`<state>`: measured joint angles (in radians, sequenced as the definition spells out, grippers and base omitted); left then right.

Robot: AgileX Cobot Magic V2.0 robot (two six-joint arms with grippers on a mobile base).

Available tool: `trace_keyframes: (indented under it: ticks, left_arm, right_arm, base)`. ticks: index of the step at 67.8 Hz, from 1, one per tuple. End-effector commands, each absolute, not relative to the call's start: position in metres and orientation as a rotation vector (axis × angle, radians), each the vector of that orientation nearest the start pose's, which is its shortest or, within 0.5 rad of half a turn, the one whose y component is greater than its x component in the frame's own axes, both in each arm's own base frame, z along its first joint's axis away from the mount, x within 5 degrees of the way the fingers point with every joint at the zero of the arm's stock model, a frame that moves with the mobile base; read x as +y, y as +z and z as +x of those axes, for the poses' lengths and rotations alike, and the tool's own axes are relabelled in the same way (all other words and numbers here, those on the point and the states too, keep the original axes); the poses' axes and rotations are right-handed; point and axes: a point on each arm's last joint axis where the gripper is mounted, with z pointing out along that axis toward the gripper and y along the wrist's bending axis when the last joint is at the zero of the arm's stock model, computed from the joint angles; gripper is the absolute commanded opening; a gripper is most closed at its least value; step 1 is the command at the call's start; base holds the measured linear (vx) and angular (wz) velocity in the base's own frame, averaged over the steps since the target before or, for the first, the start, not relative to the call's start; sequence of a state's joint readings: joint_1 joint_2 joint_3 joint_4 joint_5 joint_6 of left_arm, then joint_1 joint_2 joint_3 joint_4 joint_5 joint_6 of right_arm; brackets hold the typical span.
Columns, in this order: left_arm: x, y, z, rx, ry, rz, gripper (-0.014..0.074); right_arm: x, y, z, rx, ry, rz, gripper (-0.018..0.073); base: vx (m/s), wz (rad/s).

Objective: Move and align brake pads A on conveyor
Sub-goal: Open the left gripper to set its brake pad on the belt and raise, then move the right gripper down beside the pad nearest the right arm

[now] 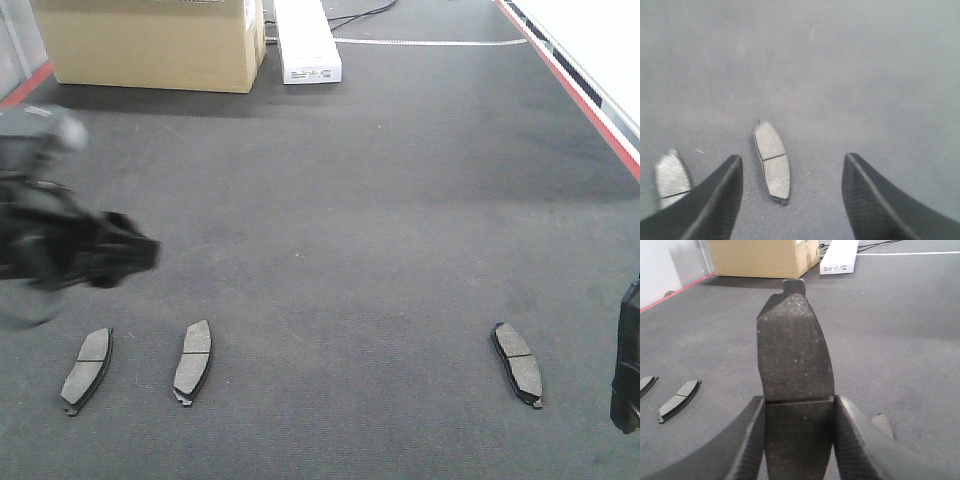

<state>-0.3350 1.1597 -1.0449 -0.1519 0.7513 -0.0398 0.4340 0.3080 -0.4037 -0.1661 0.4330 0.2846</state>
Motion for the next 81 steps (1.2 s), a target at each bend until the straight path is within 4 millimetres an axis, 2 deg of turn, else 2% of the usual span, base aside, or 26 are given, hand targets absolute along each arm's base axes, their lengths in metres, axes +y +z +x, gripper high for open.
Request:
trace_keyframes:
  ticks: [1, 12, 23, 31, 42, 52, 81]
  left_arm:
    - [-0.078, 0.370, 0.193, 2.188, -0.389, 0.255, 0.0396]
    - [-0.058, 0.363, 0.138, 2.082, -0.405, 0.245, 0.0396]
    - [-0.042, 0.344, 0.092, 1.990, -0.419, 0.238, 0.0396]
    - [-0.031, 0.334, 0.062, 1.904, -0.416, 0.257, 0.0396]
    - [-0.020, 0.325, 0.030, 1.788, -0.419, 0.265, 0.0396]
    - [-0.016, 0.323, 0.018, 1.721, -0.416, 0.269, 0.0396]
    - [-0.016, 0.316, 0.016, 1.770, -0.416, 0.281, 0.0396]
  right_arm:
    - [0.026, 0.309, 0.070, 1.689, 0.356, -0.226, -0.0004]
    - [0.026, 0.309, 0.070, 1.689, 0.356, -0.226, -0.0004]
    - [0.026, 0.309, 0.070, 1.689, 0.356, -0.226, -0.0004]
    - [0.026, 0.309, 0.070, 1.689, 0.356, -0.226, -0.0004]
    - [0.026, 0.309, 0.070, 1.689, 0.356, -0.226, -0.0004]
    - [0.026, 0.309, 0.070, 1.689, 0.356, -0.226, -0.0004]
    - [0.026, 0.309, 0.070, 1.689, 0.356, -0.226, -0.0004]
  base:
    - [0.00, 0.00]
    - [0.00, 0.00]
    - [0.00, 0.00]
    - [0.00, 0.00]
    - [0.00, 0.00]
    - [0.00, 0.00]
    - [0.00, 0.00]
